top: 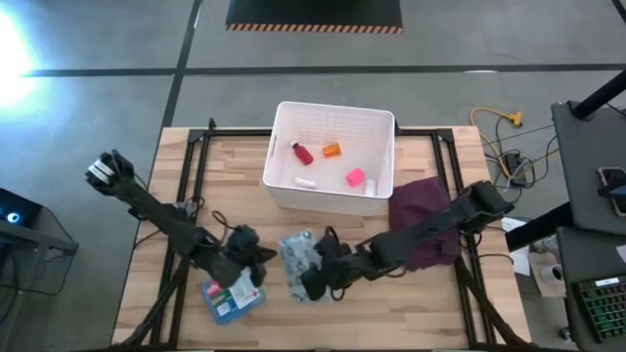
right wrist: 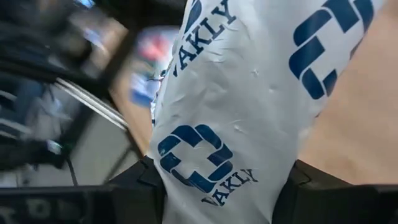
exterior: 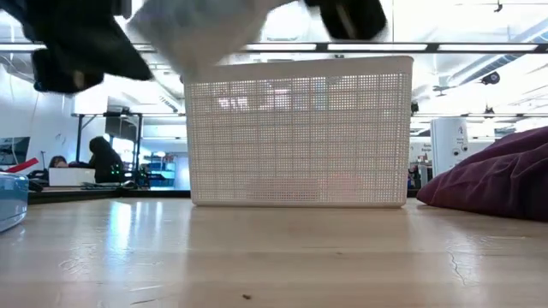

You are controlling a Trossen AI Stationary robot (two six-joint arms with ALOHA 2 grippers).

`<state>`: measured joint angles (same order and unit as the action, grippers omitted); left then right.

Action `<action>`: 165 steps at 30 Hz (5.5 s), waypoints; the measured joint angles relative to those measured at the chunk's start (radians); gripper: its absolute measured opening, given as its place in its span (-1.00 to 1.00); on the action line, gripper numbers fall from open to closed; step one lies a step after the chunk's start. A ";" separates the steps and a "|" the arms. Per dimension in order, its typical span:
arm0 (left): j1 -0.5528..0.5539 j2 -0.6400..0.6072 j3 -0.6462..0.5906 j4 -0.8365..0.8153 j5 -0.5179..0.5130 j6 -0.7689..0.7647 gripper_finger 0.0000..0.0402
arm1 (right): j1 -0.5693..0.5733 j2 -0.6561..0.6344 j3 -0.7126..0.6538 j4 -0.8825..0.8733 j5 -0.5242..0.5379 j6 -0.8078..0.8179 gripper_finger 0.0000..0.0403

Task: Pick & place medical supplies in basket/bin
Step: Put the white mailer bag into the white container, then put the blue medicine kit into the white container

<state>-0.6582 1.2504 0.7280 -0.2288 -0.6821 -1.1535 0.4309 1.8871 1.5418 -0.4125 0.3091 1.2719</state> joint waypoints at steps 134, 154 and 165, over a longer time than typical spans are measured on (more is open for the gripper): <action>-0.217 -0.175 -0.239 0.150 0.284 -0.344 0.22 | -0.086 0.596 0.476 -0.102 -0.411 -0.066 -0.49; -0.207 -0.129 -0.320 0.460 0.210 -0.360 0.22 | -0.092 0.593 0.471 -0.110 -0.399 -0.071 -0.54; -0.194 -0.158 -0.215 0.164 0.301 -0.371 0.22 | -0.095 0.594 0.489 -0.116 -0.390 -0.051 -0.54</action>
<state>-0.8520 1.0921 0.5128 -0.0649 -0.3806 -1.5242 0.3360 2.4812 2.0307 -0.5284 -0.0810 1.2204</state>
